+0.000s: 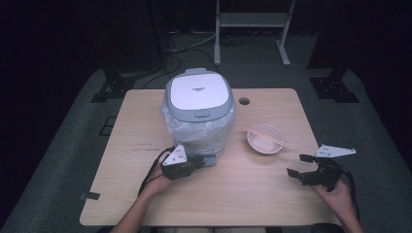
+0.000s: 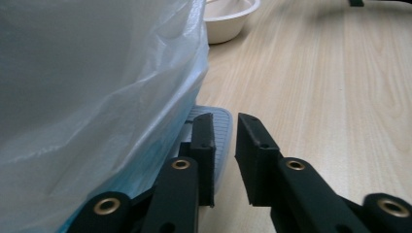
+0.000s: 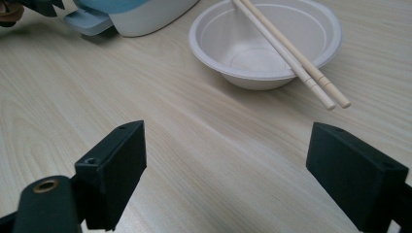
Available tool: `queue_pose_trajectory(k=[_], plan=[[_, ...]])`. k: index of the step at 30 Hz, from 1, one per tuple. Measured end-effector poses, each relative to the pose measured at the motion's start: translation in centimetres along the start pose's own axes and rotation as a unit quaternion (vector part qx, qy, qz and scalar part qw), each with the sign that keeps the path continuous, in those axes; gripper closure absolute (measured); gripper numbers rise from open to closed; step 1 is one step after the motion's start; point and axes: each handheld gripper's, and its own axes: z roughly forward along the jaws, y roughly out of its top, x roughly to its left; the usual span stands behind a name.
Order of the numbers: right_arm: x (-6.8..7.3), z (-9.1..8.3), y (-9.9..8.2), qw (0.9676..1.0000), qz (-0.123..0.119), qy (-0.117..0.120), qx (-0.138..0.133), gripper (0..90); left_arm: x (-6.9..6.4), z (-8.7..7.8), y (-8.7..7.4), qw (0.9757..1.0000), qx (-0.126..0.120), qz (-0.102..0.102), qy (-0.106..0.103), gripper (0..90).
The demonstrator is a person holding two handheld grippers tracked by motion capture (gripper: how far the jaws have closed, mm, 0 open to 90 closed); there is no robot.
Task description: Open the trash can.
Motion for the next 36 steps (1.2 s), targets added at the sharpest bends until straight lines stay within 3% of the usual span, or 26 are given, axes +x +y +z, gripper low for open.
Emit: queue_pose_trajectory(k=[7,11,19,29,36], plan=[[0.1,0.1,0.1,1.0000,-0.002,0.002,0.000,13.3,0.1,0.8,-0.4,0.9997,0.019,-0.004,0.011,80.8],[0.1,0.2,0.0,1.0000,-0.002,0.003,0.001,13.3,0.2,0.9,-0.4,0.9995,0.020,-0.008,0.023,80.8],[0.3,0.4,0.0,1.0000,-0.005,0.006,0.002,13.3,0.0,1.1,-0.6,0.9993,0.018,-0.016,0.028,83.6],[0.4,0.4,0.1,0.9999,-0.007,0.006,0.005,13.4,-0.2,1.3,-0.5,0.9989,0.025,-0.006,0.038,89.6],[0.3,0.6,0.3,0.9998,0.005,0.018,0.009,15.3,-0.2,1.4,-0.5,0.9988,0.028,-0.003,0.040,90.0]])
